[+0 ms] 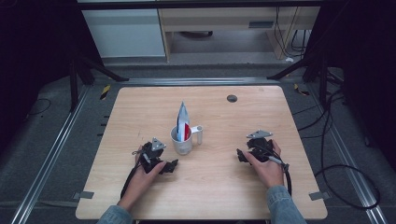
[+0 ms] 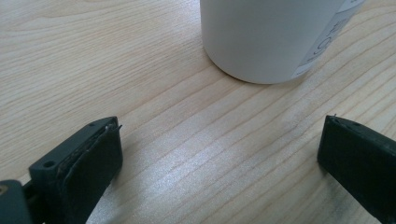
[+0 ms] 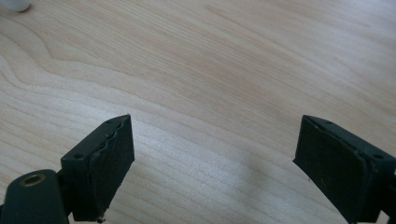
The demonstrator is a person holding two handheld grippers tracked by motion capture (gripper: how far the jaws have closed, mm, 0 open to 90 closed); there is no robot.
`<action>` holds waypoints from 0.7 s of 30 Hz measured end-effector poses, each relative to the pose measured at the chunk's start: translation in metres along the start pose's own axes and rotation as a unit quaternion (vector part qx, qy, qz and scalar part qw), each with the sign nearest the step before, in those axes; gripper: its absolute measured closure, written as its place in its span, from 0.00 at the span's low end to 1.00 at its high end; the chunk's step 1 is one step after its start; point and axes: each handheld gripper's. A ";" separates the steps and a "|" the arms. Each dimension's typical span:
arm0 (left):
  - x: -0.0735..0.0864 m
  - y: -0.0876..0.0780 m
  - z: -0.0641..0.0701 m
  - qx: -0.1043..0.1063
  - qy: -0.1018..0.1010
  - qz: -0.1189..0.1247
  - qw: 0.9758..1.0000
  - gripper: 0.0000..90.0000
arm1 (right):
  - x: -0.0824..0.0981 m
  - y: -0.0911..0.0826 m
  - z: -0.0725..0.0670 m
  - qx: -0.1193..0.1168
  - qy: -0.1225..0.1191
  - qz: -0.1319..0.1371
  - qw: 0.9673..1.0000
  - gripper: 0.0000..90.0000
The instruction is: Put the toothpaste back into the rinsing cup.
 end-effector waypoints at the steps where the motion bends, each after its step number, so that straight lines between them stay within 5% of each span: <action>1: 0.000 0.000 0.000 0.000 0.000 0.000 1.000 0.00 | 0.002 0.002 0.000 0.000 0.002 -0.001 1.000 0.13; 21: 0.000 0.000 0.000 0.000 0.000 0.000 1.000 0.00 | 0.015 0.017 0.007 -0.017 0.040 0.012 0.999 0.11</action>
Point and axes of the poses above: each handheld gripper's, and its own axes: y roughly forward along the jaws, x roughly out of its underside, z roughly to its right, and after that the axes turned 2 degrees about -x, right-handed
